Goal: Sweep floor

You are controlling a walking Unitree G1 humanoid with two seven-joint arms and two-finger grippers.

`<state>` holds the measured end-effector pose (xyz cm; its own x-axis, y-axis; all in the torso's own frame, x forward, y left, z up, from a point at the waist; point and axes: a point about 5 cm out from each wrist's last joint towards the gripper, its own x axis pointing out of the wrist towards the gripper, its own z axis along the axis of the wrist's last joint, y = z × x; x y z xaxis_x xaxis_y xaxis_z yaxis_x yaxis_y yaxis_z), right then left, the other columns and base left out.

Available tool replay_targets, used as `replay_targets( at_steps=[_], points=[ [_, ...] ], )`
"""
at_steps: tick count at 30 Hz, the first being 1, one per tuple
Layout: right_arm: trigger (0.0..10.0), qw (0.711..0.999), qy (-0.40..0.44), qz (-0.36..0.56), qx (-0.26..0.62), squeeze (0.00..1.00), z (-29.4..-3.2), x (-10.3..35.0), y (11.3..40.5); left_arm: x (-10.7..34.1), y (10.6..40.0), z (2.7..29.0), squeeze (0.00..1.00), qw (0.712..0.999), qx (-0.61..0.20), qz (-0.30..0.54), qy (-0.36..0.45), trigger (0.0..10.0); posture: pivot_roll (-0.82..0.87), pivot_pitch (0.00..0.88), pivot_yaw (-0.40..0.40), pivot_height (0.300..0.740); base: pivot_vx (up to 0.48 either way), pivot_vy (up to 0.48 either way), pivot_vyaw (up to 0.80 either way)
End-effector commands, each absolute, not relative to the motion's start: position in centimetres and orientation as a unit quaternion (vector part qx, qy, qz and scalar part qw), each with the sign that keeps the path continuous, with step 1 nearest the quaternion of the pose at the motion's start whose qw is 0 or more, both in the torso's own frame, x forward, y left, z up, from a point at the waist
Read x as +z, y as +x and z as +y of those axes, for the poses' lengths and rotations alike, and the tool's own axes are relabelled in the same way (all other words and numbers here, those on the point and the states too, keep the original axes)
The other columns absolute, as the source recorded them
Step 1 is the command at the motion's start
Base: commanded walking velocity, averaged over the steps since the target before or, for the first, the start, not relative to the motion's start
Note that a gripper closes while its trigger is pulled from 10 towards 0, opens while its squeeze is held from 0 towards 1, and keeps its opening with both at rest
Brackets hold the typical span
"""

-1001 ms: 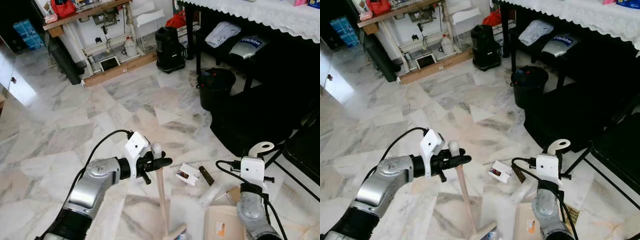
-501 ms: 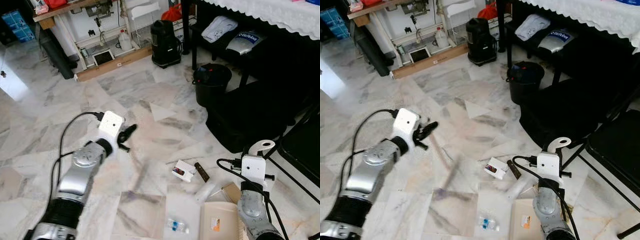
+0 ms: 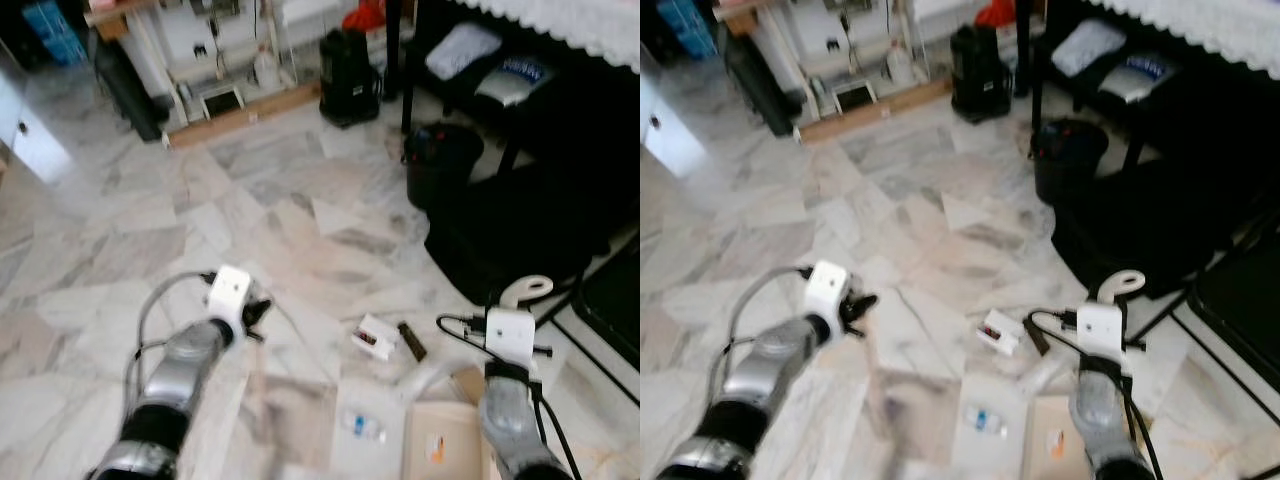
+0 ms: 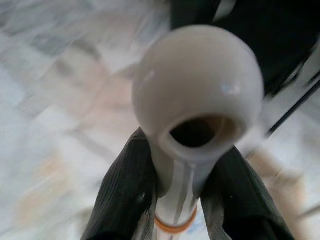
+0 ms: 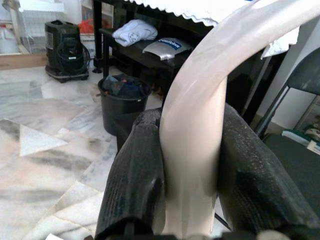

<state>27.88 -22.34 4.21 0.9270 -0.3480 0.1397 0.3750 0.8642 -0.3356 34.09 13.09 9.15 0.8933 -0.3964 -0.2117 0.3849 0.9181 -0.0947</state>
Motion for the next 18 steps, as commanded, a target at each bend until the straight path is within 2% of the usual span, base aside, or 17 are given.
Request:
replay_targets(
  at_steps=[1, 8, 18],
  points=[
    [10.0, 0.965, -0.189, 0.035, -0.181, 0.00, -22.5, 1.4, 25.7, 10.4, 34.8, 13.4, 0.00, 0.977, -0.190, 0.077, -0.058, 10.0, 0.04, 0.178, 0.169, 0.740, 0.000, 0.000, 0.00],
    [10.0, 0.962, -0.191, 0.035, -0.194, 0.00, -23.3, 1.1, 24.7, 11.3, 35.0, 11.7, 0.00, 0.973, -0.214, 0.047, -0.073, 10.0, 0.00, 0.184, 0.178, 0.740, 0.000, 0.000, 0.00],
    [10.0, 0.961, -0.192, 0.044, -0.195, 0.00, -23.4, 0.5, 23.7, 10.7, 34.6, 9.9, 0.00, 0.943, -0.320, 0.065, -0.067, 10.0, 0.00, 0.206, 0.179, 0.740, 0.000, 0.000, 0.00]
  ],
)
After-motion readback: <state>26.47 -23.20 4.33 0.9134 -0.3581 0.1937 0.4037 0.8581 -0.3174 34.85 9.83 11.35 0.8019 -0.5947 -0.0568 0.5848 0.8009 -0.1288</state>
